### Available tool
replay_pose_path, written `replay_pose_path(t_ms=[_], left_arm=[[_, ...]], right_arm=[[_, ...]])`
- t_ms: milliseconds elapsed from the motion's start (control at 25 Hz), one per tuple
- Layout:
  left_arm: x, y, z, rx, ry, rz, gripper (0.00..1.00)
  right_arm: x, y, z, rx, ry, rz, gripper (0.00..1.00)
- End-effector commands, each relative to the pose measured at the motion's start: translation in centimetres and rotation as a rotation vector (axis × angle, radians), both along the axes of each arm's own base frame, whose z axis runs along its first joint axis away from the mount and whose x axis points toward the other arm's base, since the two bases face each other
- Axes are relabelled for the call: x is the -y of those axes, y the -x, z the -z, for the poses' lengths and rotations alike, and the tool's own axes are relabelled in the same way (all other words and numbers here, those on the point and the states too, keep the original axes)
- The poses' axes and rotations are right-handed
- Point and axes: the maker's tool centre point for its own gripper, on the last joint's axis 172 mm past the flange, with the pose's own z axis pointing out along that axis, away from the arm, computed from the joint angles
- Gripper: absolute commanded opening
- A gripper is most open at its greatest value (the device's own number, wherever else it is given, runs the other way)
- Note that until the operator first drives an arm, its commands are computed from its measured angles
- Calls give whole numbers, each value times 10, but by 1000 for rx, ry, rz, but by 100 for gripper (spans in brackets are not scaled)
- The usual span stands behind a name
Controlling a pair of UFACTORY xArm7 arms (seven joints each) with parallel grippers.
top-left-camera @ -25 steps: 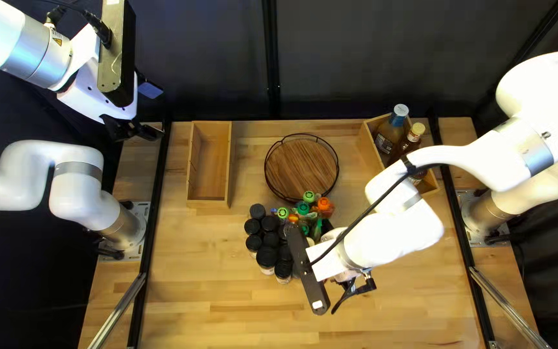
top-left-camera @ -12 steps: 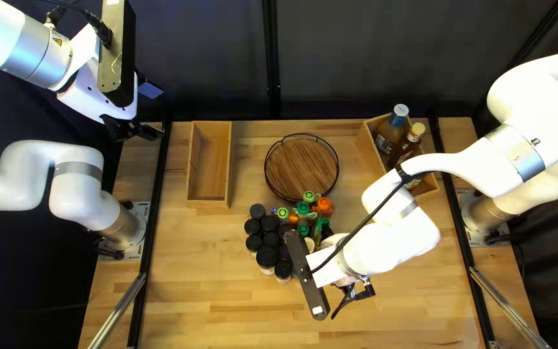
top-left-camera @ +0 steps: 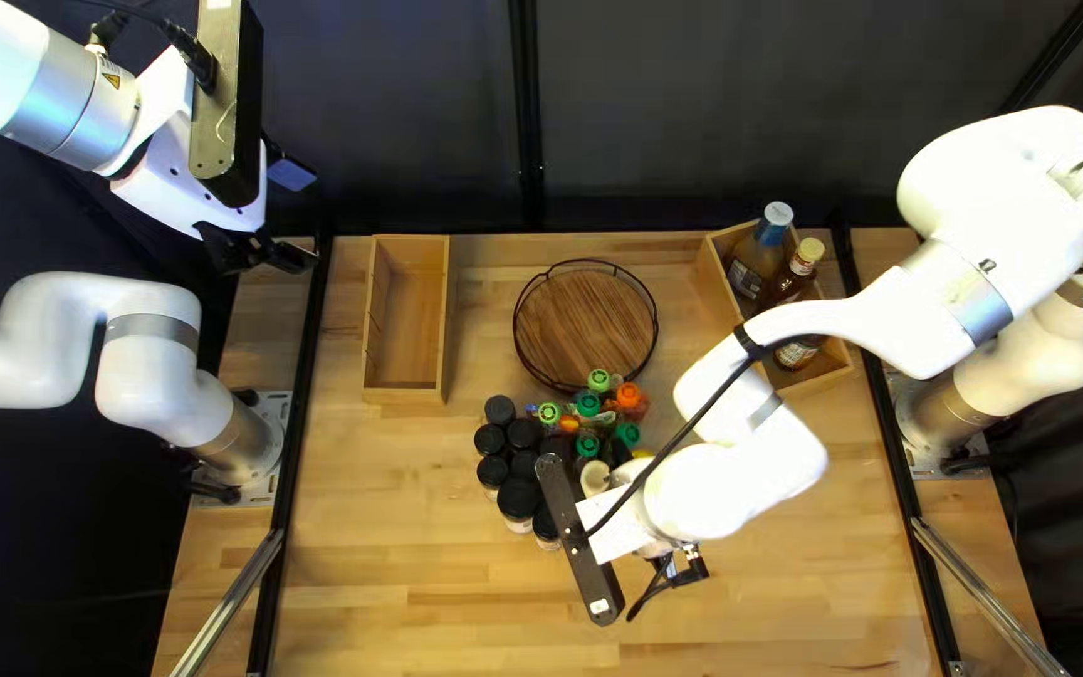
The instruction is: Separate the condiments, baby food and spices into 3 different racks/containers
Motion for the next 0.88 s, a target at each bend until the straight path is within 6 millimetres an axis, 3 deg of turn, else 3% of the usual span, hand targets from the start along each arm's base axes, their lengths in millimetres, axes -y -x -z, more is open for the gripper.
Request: replay_pose_path(t_ms=[40, 360, 400, 440, 520, 720, 880], left_arm=[[0, 0, 0, 0, 0, 0, 100], [0, 0, 0, 0, 0, 0, 100], [0, 0, 0, 0, 0, 0, 100], [0, 0, 0, 0, 0, 0, 100], [0, 0, 0, 0, 0, 0, 100], [0, 0, 0, 0, 0, 0, 100], [0, 0, 0, 0, 0, 0, 100]], right_arm=[[-1, 5, 10, -5, -4, 9, 100], [1, 9, 28, -15, -15, 26, 98], [1, 9, 28, -14, -15, 26, 56], [1, 8, 28, -14, -15, 27, 4], [1, 9, 26, -11, -9, 29, 0], [-1, 12, 8, -7, 15, 36, 0], [-7, 18, -31, -3, 30, 34, 0]])
